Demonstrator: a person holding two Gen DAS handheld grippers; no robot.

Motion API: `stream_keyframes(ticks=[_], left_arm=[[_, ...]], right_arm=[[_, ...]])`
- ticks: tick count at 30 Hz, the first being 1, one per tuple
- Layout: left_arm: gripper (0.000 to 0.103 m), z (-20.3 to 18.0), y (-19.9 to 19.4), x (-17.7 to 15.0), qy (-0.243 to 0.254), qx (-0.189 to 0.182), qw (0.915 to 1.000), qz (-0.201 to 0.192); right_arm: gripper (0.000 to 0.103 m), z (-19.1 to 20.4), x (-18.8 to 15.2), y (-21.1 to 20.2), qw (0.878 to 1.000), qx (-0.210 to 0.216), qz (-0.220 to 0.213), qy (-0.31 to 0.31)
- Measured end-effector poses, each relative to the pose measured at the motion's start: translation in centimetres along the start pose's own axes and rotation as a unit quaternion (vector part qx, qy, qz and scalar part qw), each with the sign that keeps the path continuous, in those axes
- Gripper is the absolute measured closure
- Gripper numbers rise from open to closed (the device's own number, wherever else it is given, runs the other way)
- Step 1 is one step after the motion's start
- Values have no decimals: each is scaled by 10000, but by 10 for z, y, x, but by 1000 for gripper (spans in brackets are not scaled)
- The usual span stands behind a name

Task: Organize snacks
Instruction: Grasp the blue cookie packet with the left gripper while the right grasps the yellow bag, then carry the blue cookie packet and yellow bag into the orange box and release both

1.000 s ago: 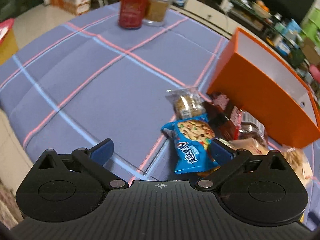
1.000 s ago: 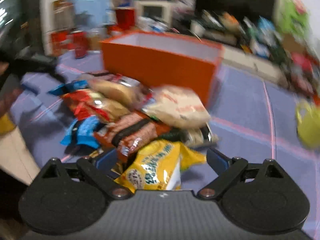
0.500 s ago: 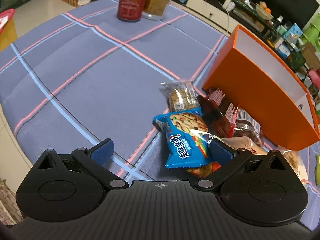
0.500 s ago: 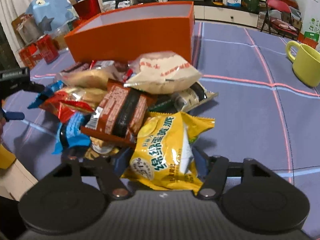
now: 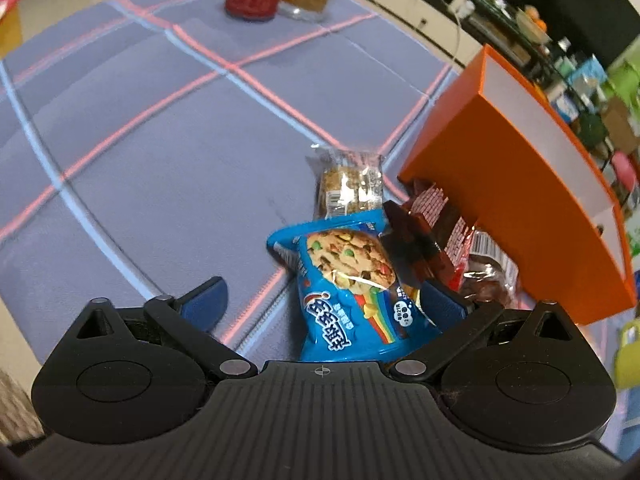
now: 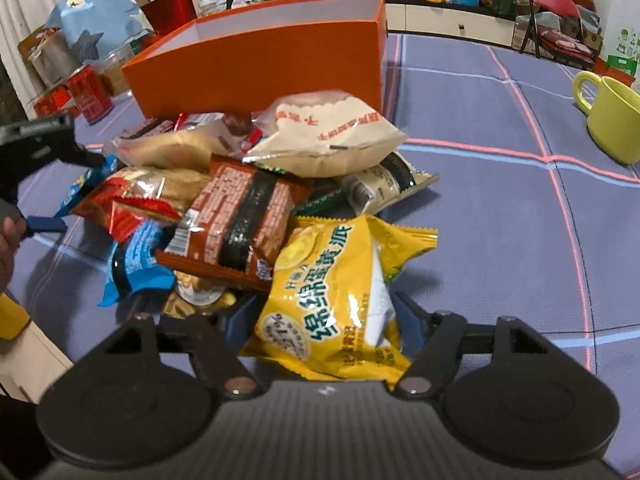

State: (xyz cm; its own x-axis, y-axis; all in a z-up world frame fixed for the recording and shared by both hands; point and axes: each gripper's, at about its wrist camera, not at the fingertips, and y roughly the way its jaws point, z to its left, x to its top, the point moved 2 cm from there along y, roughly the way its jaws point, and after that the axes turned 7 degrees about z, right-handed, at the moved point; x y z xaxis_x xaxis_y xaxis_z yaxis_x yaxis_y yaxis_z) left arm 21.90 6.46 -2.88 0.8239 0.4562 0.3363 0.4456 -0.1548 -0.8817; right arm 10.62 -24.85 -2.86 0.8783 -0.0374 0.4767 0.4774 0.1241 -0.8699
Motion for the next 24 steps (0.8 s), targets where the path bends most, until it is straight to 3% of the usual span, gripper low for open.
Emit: stream_keyframes(ticks=[1,3,4,8,13,22,24], left_arm=[[21,-2,0,0,102,30,9999,10],[54,-3,-2,0,287,28,9996,16],[76,-3,-3,0,377,4,9993,66],[78,1,-6,0,563,6,9984,92],[78,-2,-8,-7,975,244,9949,-62],[78,5,-7,-11,1286,445,9906,-129],[78,7,-9,-11,1322,454,9901,-120]], right_arm=[[35,0,0,0,10000,-15,-4,-4],[40,0,0,-1,10000,-18,-12,14],[44,-1,0,-2,10000,-18,-19,28],[49,-3,0,-5,10000,0,-50,-7],[49,0,-1,-4,9999,-65,-81,-121],[46,-5,-1,0,9996,-63,-142,-249],[52,-4,-2,-2,9994,-88,-183,-282]])
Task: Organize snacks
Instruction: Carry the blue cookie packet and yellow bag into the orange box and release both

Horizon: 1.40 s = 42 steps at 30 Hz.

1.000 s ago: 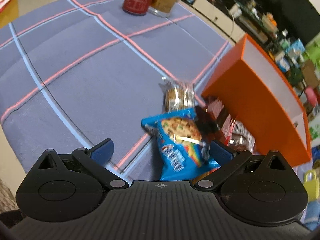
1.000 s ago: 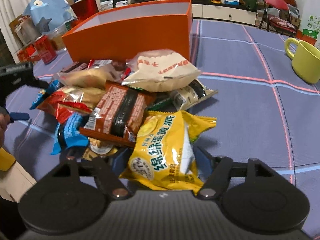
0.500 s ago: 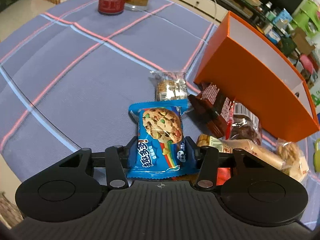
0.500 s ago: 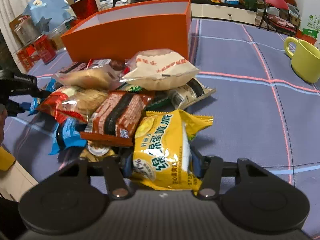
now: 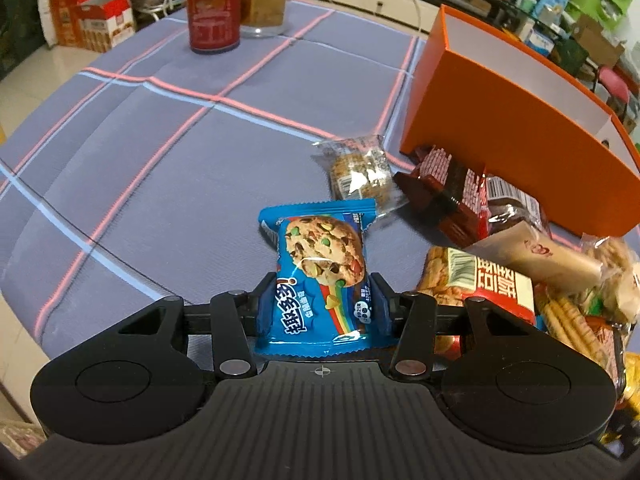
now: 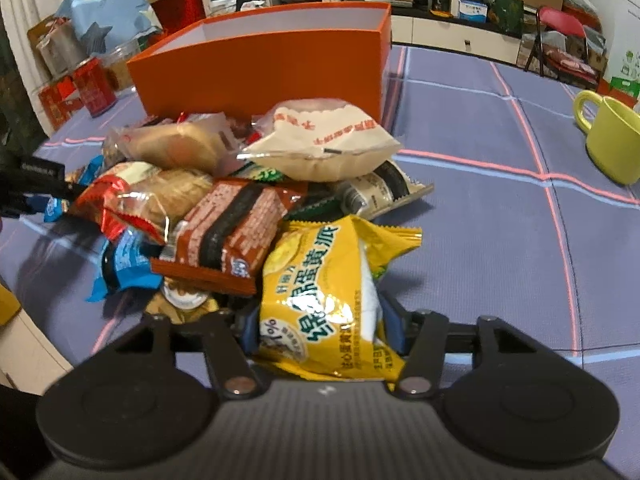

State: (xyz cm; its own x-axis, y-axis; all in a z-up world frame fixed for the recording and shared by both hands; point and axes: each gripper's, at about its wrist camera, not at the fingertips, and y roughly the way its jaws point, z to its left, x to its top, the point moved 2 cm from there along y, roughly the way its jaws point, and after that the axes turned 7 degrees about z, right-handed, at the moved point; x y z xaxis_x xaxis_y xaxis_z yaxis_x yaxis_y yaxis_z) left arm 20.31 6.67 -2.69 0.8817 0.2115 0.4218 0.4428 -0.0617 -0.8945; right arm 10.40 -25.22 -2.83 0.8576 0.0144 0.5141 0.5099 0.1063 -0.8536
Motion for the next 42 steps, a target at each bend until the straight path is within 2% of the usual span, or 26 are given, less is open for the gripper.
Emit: stream_keyframes(ticks=[2,5,11,19,25,42], left_arm=[[78,1,-3,-1,41,-30,10000,-29],[78,-1,-12,-2,186,21,9996,-190],[79,-8,-33,-4,506,99,9969,-599],[79,-22,-48,-2,921,478,9889,-1067],[78,-27,-45,-3,1081,664,9860,-1083],[78,-29,-48,-4,1145,672,9845,-1149]], right_arm=[[55,0,2,-9,9999,-17,-157,-2],[56,-1,3,-19,9989,-313,-344,-91],[56,-10,6,-26,9976,-510,-476,-9],[55,-5,12,-48,9931,-597,-1004,-76],[55,2,14,-49,9930,-511,-1046,-203],[55,6,14,-52,9918,-487,-1159,-207]])
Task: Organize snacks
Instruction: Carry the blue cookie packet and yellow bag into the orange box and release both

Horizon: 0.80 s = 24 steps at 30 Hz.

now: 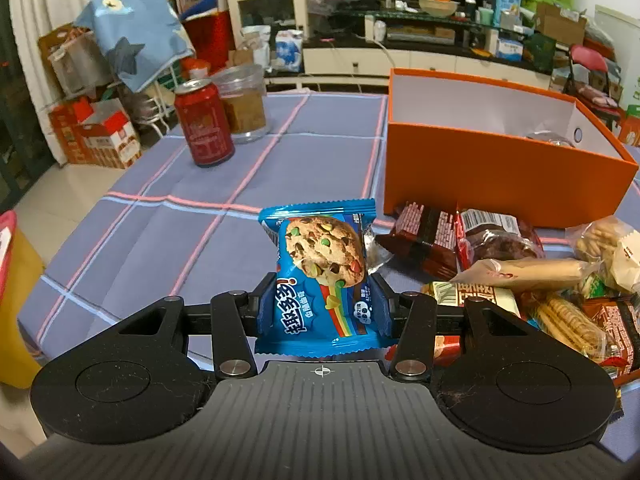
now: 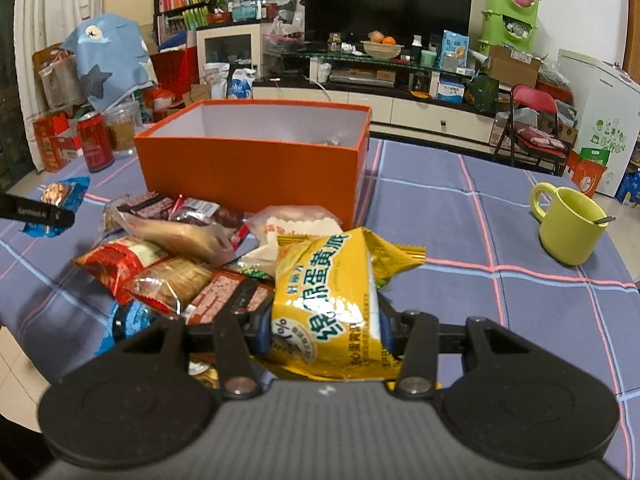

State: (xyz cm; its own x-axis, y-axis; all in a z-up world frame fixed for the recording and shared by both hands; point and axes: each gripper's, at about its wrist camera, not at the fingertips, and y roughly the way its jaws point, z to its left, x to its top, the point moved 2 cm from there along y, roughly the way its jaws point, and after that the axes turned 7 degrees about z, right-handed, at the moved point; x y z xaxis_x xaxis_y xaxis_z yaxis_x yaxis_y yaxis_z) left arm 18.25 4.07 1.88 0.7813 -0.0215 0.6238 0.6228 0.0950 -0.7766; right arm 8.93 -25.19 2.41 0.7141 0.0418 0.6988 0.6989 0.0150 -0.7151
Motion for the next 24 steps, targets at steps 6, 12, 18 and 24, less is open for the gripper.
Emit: stream_keyframes(ticks=[6,12,18,24], left_arm=[[78,-1,0,0,30,4,10000,23],[78,-2,0,0,35,-8,10000,26],[78,-1,-18,12,-104,-151,9995,-252],[78,-28,-32,70,146,-457,9957,-798]], right_arm=[[55,3,0,2,10000,48,42,-34],[55,4,0,1,10000,62,45,-30],[55,4,7,-13,9995,164,-273,37],[55,13,65,-13,9966,454,-680,86]])
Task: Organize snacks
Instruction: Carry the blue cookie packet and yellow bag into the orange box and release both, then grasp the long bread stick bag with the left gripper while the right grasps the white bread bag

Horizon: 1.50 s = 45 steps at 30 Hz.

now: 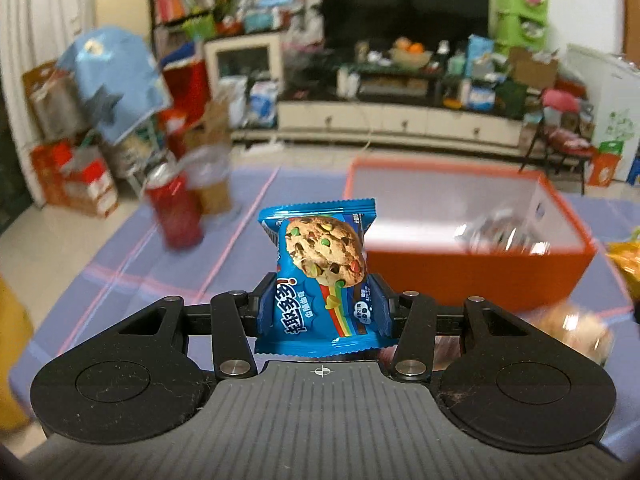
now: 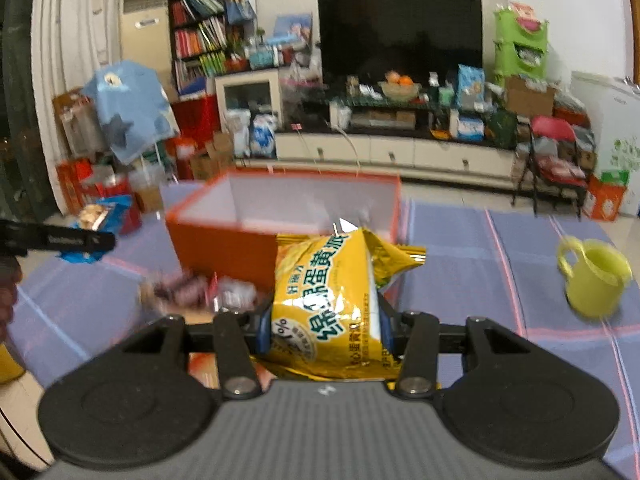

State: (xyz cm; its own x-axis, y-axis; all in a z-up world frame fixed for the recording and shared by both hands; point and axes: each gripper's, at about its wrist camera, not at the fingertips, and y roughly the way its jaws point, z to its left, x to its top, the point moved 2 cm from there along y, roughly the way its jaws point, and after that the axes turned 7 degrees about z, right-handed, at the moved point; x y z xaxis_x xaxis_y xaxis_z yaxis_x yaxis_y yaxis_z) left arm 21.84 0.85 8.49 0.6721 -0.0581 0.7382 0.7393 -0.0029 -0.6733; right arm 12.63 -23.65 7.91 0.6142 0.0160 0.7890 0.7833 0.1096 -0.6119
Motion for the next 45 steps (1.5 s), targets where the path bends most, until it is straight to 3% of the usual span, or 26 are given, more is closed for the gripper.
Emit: stream_keyframes(ticks=[5,10,12,14,17,22,25,27,29,31,33,35,40,43,45], left_arm=[[78,-43,58,54,202,-201,9996,29],[76,-55,135,75,56,-538,9953,799],[70,-48,140,74,-15,-683,9939,866],[55,-38,128,72,-45,-787,9945,697],[47,-12,100,60,-230,-984,9933,560],[35,22,52,11,-541,-992,9914,654],[34,25,32,-23,-517,-1097,9895,785],[34,14,24,-36,-61,-1402,9878,678],[35,-5,20,-45,935,-1687,9804,406],[43,-26,20,-56,1966,-1586,9676,40],[47,-42,25,-64,2665,-1575,9509,-62],[65,-51,35,-66,2869,-1659,9435,27],[65,-68,54,-64,3038,-2095,9291,258],[66,-71,57,-70,3204,-2297,9185,312],[62,-73,59,-70,3157,-2302,9200,320]], right_arm=[[55,10,67,71,9999,72,30,-84],[54,17,102,151,9985,244,477,116],[43,20,106,166,9987,92,499,37],[44,17,105,162,9988,152,449,144],[41,11,97,131,9994,202,161,239],[34,-4,43,60,9992,294,-140,211],[33,-7,13,40,9999,54,47,99],[32,-11,-4,33,9999,-6,125,106],[32,-15,-17,32,9997,-12,237,85],[32,-17,-23,38,9993,70,369,-21],[32,-20,-28,43,9989,150,436,-53],[32,-25,-27,50,9987,123,502,-34],[32,-28,-26,76,9966,348,739,56],[26,-27,-24,94,9942,403,994,-23],[19,-24,-24,100,9936,416,1047,-77]])
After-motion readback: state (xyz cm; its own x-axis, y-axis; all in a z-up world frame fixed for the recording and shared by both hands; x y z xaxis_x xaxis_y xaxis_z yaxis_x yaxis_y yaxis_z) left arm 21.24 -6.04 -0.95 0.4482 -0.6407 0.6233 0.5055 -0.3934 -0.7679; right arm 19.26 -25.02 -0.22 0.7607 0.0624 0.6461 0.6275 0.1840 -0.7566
